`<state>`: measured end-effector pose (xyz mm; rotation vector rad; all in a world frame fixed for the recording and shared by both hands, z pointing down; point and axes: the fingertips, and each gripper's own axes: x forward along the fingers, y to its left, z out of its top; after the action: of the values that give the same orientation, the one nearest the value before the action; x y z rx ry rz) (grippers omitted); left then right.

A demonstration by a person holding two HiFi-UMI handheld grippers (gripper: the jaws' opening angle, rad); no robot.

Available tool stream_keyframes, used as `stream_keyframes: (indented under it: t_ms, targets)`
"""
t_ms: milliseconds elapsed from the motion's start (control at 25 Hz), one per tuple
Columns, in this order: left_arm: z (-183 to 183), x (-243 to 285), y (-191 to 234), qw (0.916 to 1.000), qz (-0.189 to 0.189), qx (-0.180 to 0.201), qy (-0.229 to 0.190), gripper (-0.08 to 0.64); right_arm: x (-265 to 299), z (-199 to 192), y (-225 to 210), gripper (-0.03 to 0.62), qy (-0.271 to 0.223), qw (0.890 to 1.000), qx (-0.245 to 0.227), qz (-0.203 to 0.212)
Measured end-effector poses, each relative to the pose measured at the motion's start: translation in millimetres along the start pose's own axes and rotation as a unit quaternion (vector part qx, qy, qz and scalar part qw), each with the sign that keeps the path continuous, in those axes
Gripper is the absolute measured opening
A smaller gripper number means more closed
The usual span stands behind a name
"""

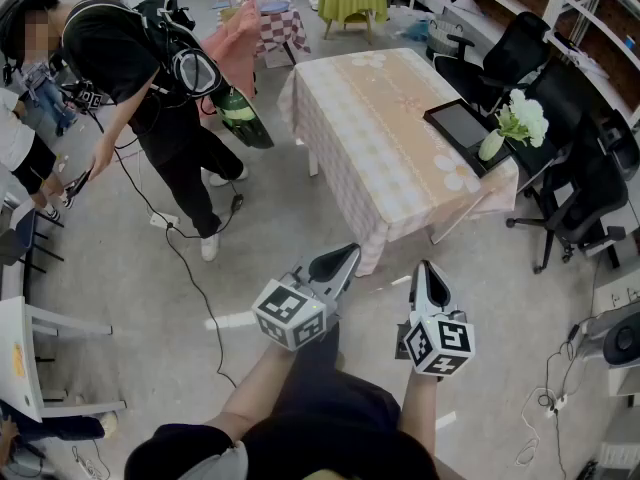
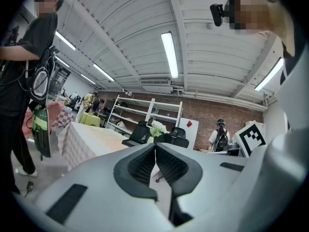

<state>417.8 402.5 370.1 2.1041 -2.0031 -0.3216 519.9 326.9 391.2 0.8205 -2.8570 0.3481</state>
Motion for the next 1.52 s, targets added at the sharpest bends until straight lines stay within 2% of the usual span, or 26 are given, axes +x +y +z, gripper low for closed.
stream_keyframes:
  t_ms: [400, 600, 960, 1240, 1520]
  targets:
    - [-4, -5, 5, 1.0, 0.005, -0.006, 0.002, 0.012, 2, -4, 1, 0.003, 0.003, 1.0, 0.002, -0.001]
    - [-5, -2, 3, 1.0, 0.001, -0.005, 0.002, 0.012, 4, -3, -7, 0.005, -0.003, 1.0, 0.004, -0.015]
    - [8, 15, 13, 1.0, 0.002, 0.005, 0.003, 0.012, 24, 7, -12, 0.005, -0.007, 1.0, 0.008, -0.01]
    - [14, 38, 41, 0.9999, 0.014, 0.003, 0.009, 0.012, 61, 16, -22, 0.005, 0.002, 1.0, 0.011, -0.005]
    - [34, 74, 93, 0.9996, 0.027, -0.002, 0.009, 0.012, 125, 34, -26, 0.005, 0.007, 1.0, 0.007, 0.003]
